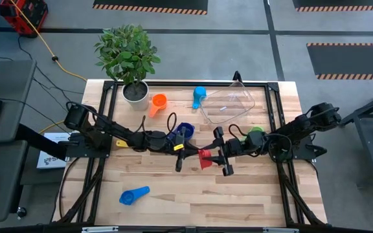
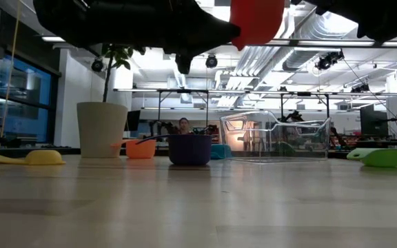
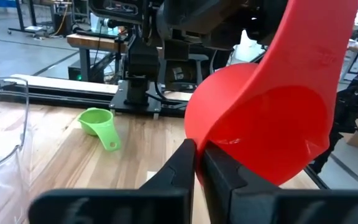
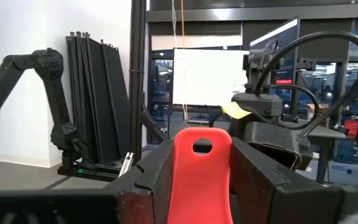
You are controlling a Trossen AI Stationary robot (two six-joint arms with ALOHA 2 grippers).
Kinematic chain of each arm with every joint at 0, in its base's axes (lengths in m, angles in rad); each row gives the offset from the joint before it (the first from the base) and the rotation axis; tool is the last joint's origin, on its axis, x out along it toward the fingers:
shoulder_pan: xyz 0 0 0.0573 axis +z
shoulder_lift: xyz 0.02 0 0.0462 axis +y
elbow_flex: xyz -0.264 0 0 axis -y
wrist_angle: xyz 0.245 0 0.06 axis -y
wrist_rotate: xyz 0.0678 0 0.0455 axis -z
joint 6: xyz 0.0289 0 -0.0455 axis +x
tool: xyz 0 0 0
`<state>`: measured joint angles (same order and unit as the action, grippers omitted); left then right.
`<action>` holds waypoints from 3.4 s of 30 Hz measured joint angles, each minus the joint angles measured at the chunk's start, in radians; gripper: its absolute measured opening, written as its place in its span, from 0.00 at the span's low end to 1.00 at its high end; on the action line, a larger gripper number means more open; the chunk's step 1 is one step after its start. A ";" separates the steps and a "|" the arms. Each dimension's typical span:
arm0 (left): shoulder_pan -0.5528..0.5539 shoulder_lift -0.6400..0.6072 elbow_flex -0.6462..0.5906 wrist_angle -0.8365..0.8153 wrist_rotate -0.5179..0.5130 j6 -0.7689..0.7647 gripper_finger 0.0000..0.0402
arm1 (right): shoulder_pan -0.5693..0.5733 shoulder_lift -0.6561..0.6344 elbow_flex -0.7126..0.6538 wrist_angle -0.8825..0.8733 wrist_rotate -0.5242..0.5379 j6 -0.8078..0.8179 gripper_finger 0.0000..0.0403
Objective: Nest measuring cups in basket
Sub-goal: Move the red measuring cup to the left side of the table, then stack the orange measuring cup on top of the violet measuring cup
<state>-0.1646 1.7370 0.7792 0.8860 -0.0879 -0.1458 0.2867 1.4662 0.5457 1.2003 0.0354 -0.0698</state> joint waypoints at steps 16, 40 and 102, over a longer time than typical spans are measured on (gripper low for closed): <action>0.028 -0.040 0.000 -0.194 -0.011 0.013 0.01 | 0.025 -0.069 -0.001 -0.119 0.219 0.048 0.60; -0.068 -0.294 0.150 -1.843 0.020 -0.270 0.00 | 0.067 -0.231 -0.001 -0.440 0.383 0.047 0.65; 0.230 -0.215 0.090 -1.268 -0.284 -0.136 0.44 | 0.067 -0.230 -0.001 -0.476 0.381 0.072 0.65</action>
<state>0.0652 1.5219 0.8693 -0.3818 -0.3719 -0.2821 0.3534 1.2362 0.5449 0.7242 0.4164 0.0018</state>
